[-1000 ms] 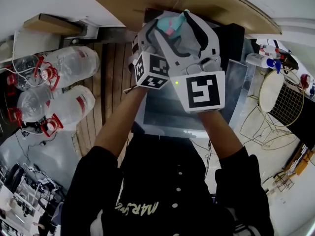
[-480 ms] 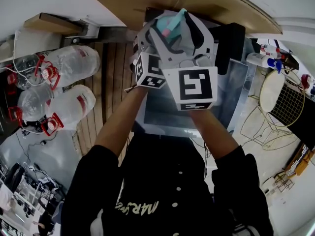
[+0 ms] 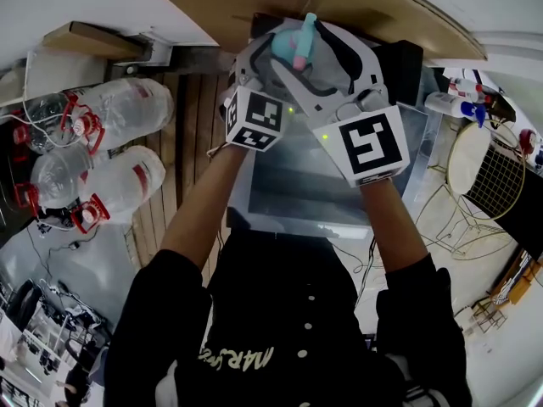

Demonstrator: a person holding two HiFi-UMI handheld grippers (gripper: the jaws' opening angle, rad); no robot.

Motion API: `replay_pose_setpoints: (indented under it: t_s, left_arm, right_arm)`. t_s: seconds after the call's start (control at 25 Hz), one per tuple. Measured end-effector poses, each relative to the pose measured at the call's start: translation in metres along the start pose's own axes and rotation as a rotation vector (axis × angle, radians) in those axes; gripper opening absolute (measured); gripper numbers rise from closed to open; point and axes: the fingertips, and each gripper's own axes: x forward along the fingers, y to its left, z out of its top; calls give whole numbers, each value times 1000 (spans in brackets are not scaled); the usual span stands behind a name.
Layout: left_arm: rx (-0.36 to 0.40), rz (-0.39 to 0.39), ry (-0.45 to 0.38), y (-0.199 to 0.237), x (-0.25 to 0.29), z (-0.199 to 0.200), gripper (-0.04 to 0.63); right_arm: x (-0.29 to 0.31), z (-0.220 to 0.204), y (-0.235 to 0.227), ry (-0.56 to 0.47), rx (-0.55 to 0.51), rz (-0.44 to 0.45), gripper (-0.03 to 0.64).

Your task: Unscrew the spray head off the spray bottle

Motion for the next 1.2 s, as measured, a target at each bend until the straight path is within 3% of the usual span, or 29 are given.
replay_pose_setpoints:
  t_s: [0.08, 0.16, 0.4, 0.72, 0.84, 1.0, 1.2]
  left_arm:
    - [-2, -25, -9, 0, -1, 0, 370]
    - [-10, -49, -20, 2, -2, -1, 370]
    - [9, -105, -24, 0, -1, -1, 370]
    - [26, -124, -25, 0, -2, -1, 368]
    - [23, -120, -23, 0, -2, -1, 368]
    - [21, -117, -22, -1, -2, 0, 368]
    - [25, -113, -22, 0, -2, -1, 368]
  right_arm:
    - [-4, 0, 1, -12, -27, 54, 274]
    - [-7, 1, 2, -29, -42, 91, 216]
    - [-20, -9, -15, -10, -29, 97, 83]
    - [-23, -11, -22, -1, -24, 72, 96]
    - [-34, -1, -30, -29, 12, -30, 206]
    - [-65, 39, -23, -154, 82, -209, 216]
    - [-49, 23, 20, -78, 158, -47, 224]
